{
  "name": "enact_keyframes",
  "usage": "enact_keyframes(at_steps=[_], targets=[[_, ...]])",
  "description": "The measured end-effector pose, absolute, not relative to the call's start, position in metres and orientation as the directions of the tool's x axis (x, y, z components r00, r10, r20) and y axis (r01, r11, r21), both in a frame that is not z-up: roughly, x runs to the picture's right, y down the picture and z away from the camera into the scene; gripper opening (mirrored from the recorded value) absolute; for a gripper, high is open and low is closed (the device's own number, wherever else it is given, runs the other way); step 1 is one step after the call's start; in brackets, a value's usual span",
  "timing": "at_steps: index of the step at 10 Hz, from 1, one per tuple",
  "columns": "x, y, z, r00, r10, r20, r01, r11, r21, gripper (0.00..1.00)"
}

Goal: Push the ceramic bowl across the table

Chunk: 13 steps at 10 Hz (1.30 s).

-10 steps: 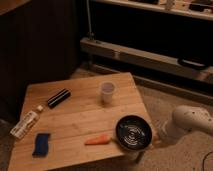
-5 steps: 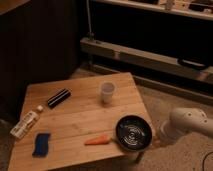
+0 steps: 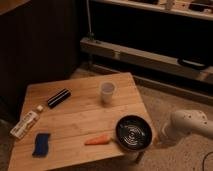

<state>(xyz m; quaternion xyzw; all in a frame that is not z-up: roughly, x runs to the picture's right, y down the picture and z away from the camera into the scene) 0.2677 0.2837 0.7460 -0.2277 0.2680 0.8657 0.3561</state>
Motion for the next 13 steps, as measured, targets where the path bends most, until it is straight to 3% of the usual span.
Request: enact_keyframes(at_steps=[5,13], targets=[[0.252,0.278,0.759,-0.603,0.521,-0.604,-0.769,-0.580,0.268,0.00],[0.177,0.219,0.810,-0.482,0.610,-0.629,-0.847,-0.509,0.155,0.00]])
